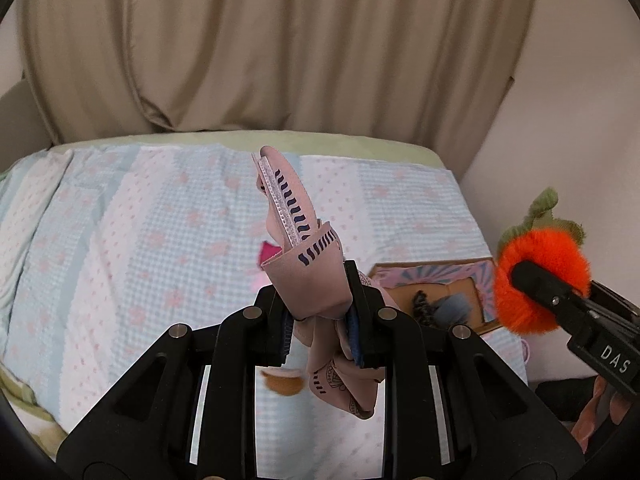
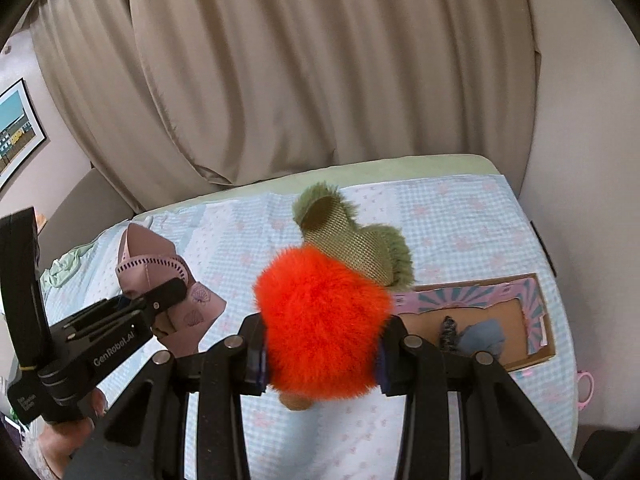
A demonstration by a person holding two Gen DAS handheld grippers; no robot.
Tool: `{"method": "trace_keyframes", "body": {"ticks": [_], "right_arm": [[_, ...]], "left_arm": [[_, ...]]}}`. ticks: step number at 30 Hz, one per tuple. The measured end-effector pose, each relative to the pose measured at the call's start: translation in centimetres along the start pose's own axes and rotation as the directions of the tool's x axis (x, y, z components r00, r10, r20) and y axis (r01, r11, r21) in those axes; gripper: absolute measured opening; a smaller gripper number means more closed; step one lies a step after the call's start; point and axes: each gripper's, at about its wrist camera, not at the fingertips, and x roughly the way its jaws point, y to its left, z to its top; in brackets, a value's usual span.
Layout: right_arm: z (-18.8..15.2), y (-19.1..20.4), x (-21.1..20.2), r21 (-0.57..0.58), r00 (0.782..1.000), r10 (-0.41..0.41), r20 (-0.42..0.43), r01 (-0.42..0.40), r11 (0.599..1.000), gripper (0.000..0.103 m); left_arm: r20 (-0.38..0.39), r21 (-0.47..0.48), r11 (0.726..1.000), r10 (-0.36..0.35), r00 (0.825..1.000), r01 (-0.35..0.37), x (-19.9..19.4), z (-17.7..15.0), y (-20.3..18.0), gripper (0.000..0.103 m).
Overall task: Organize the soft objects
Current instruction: 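Carry the sock and pompom into the cardboard box and release both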
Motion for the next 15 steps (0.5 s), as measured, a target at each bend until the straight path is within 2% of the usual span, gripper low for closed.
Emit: {"method": "trace_keyframes", "body": {"ticks": [6,11,15], "right_arm": [[0.1,-5.6,-1.3,0.025,0.999,-0.040,-0.003,0.040,0.999,0.035],[-0.1,-11.0,-1.2,0.051,0.994,-0.104,-0.038,0.106,0.993,0.035],[-0.4,-15.4,0.1,0.070,0.985,-0.144,-0.098,0.152,0.986,0.035]], "left_arm": [[-0.023,0.029,0.998,-0.050,0.998,0.051,3.1,-0.2,-6.3,0.019],[-0.078,0.073,0.993,-0.091,0.993,0.097,7.2,-1.0,-12.2,0.019],[-0.147,0.093,0.987,-0.113,0.983,0.128,11.2,-2.2,-16.3,0.019]]}}
